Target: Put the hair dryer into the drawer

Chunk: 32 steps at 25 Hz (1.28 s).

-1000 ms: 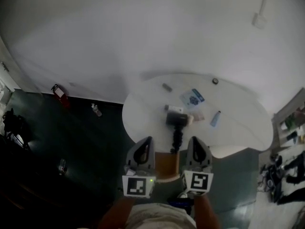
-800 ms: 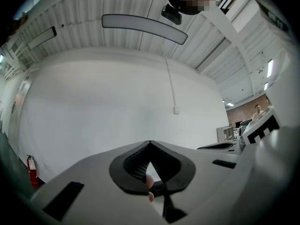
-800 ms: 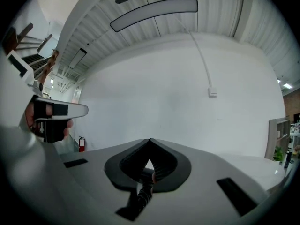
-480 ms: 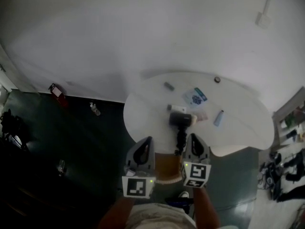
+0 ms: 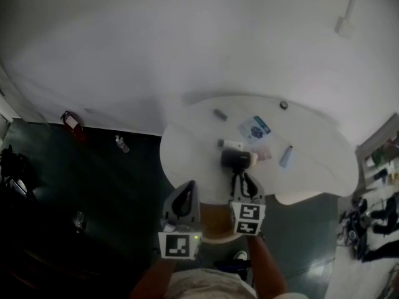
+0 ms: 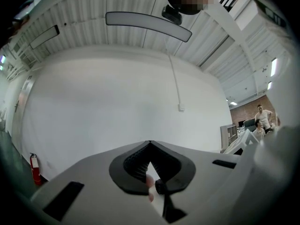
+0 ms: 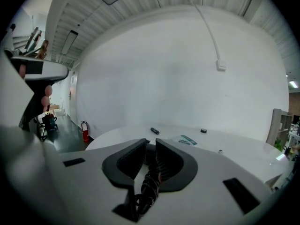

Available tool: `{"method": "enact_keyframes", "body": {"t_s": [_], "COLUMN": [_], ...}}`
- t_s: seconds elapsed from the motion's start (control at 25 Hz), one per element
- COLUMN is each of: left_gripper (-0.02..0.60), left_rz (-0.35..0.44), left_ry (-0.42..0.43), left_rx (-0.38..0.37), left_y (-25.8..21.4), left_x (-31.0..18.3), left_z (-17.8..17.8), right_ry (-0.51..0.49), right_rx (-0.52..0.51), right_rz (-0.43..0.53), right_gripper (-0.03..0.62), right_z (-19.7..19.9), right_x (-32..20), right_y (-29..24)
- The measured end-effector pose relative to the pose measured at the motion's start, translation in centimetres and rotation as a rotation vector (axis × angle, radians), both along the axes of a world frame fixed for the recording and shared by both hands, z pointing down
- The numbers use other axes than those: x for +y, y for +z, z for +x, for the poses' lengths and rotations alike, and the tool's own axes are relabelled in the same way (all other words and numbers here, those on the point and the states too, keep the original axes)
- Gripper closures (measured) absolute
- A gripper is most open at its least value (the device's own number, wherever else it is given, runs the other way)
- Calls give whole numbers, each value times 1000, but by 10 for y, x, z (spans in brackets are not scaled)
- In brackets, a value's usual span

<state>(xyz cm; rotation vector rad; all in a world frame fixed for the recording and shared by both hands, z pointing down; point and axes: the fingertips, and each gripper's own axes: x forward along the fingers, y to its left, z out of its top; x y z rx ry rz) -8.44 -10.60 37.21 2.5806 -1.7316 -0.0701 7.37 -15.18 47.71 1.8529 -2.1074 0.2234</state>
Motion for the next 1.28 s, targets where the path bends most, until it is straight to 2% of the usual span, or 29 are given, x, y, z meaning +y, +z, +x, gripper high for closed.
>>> {"method": "enact_keyframes", "body": {"t_s": [0.16, 0.36, 0.44, 0.6, 0.92, 1.08, 1.12, 1.28], "left_gripper": [581, 581, 581, 581, 581, 581, 581, 581], "left_rz": [0, -2, -6, -13, -11, -13, -13, -15], "left_ry": [6, 9, 10, 9, 12, 5, 4, -2], "left_rx": [5, 3, 8, 20, -7, -12, -15, -8], "left_y": [2, 4, 4, 6, 11, 12, 12, 14], "left_x": [-6, -11, -14, -15, -18, -20, -20, -18], "left_z": [3, 4, 4, 6, 7, 4, 4, 2], "right_ry": [18, 22, 24, 38, 39, 72, 64, 57], "right_rx": [-13, -53, -59, -38, -28, -116, -127, -77], "right_rz": [-91, -268, -332, -413, -563, -780, -801, -760], "right_gripper": [494, 366, 333, 313, 309, 307, 307, 301], "right_z": [3, 7, 8, 14, 19, 22, 21, 22], "right_x": [-15, -26, -31, -41, -57, -44, -46, -63], "right_y": [24, 65, 79, 99, 131, 157, 160, 159]}}
